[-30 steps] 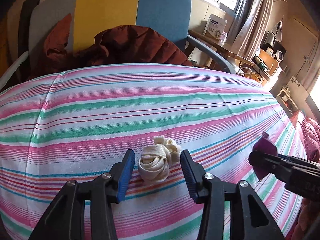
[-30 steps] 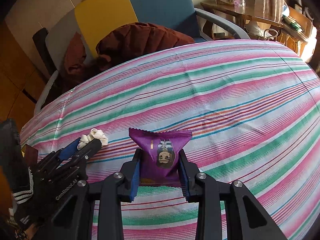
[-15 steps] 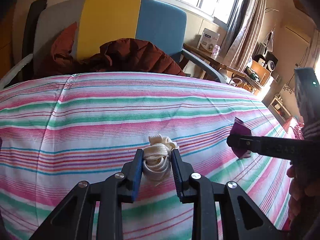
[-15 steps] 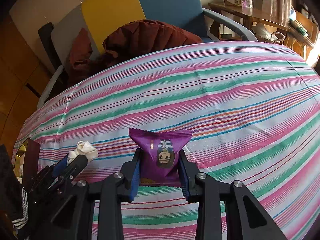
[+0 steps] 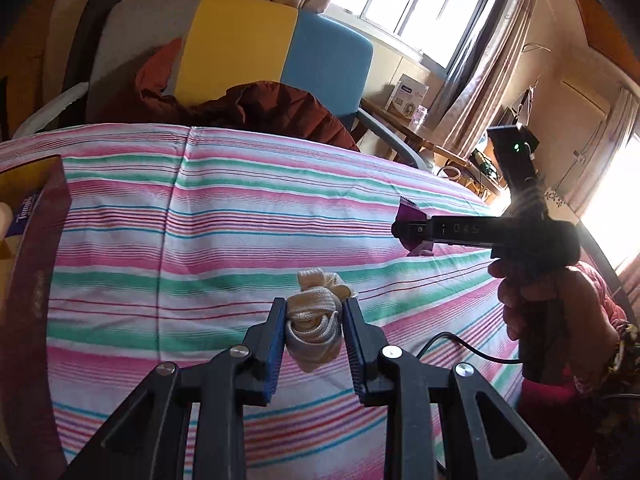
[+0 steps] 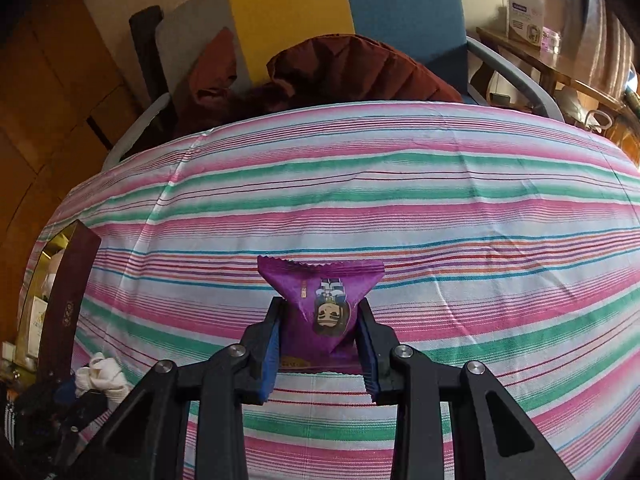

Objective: Organize objects
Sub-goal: 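Carry the cloth with the left tool while the right tool carries the purple pack, then lower the cloth into the tray and open the left tool while the right tool brings the pack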

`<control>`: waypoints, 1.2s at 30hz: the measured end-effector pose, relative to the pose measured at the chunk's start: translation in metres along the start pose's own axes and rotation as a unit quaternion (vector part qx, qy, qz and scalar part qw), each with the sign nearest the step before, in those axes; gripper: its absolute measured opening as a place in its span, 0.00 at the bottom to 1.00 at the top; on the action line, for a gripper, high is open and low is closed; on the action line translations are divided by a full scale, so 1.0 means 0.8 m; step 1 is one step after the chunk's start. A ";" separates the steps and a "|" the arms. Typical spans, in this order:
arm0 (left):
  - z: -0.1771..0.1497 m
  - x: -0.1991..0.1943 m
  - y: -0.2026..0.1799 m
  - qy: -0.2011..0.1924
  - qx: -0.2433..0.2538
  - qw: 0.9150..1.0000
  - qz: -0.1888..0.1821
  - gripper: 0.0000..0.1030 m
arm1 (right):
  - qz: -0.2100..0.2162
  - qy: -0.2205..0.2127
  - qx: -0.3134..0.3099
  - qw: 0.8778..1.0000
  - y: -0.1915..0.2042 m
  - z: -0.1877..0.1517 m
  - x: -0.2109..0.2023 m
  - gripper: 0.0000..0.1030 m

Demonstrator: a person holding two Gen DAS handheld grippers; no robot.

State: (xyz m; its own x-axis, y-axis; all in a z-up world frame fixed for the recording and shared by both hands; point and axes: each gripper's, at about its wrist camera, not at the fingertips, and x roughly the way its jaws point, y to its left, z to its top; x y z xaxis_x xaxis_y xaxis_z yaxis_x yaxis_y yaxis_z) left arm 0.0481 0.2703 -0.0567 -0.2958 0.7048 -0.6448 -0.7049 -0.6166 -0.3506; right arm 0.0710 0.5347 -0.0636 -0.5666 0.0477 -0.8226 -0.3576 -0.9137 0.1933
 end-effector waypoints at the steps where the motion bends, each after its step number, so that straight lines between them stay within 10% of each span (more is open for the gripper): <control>1: -0.001 -0.011 0.004 -0.006 -0.005 1.000 -0.001 0.27 | 0.000 -0.001 -0.006 1.000 0.003 -0.001 0.000 0.33; 21: 0.004 -0.214 0.168 -0.146 -0.123 0.976 0.100 0.27 | 0.053 -0.022 -0.087 0.995 0.079 -0.016 -0.017 0.33; 36: -0.021 -0.244 0.306 -0.138 -0.247 0.942 0.181 0.27 | 0.179 -0.011 -0.145 0.973 0.259 -0.072 -0.052 0.33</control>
State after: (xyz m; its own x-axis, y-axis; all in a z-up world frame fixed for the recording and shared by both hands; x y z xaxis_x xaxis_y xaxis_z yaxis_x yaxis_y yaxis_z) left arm -0.0559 -0.0239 -0.0281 -0.6639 0.4396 -0.6049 -0.1594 -0.8735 -0.4599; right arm 0.0633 0.3203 -0.0198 -0.6326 -0.2892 -0.7185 0.0879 -0.9485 0.3044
